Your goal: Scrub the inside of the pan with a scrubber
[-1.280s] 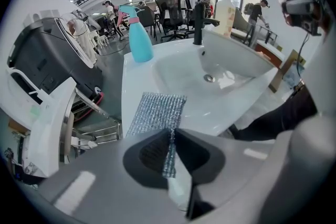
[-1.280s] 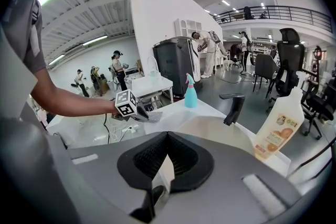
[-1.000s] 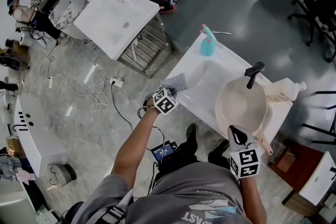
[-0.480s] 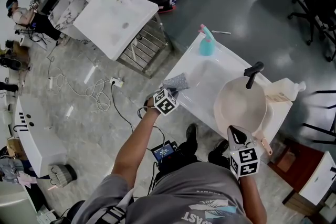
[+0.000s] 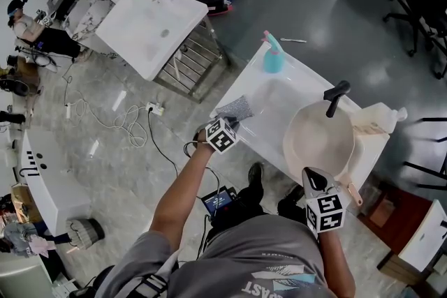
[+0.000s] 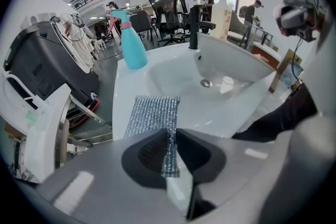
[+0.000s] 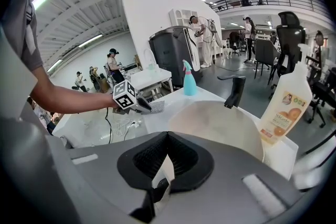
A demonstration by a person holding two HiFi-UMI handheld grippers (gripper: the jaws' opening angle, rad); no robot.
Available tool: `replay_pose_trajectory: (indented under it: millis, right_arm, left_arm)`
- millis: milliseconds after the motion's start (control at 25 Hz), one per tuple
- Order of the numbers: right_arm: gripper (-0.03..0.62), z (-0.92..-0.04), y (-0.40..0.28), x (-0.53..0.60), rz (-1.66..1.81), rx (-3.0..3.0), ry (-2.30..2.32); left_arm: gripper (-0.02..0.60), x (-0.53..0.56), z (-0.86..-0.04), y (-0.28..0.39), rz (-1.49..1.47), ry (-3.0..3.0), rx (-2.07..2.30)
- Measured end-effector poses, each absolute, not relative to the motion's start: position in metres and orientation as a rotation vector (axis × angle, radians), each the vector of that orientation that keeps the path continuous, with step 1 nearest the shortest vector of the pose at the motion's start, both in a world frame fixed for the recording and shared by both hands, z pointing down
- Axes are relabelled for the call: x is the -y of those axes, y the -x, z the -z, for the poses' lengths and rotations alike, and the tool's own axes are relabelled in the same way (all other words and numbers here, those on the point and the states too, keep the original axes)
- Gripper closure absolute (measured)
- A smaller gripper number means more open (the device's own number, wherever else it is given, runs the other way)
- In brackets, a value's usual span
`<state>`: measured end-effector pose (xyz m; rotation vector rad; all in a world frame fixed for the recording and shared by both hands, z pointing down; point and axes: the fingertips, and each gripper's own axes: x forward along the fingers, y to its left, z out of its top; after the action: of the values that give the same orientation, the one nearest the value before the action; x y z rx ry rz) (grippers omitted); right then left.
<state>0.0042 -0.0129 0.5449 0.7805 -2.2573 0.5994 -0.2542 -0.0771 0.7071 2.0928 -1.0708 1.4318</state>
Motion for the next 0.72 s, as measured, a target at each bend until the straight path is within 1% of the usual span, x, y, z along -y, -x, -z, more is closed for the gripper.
replay_pose_trajectory:
  millis: [400,720]
  right_arm:
    - [0.592,-0.555,-0.007,0.017,-0.634,2.251,-0.764]
    - [0.592,-0.565,-0.014,0.01,-0.652,2.229,-0.756]
  left_arm:
    - [0.526,0.079,-0.705,0.251,-1.43,-2.088,1.07]
    - [0.509,0.073,-0.709,0.248,-1.424,-2.081,1.071]
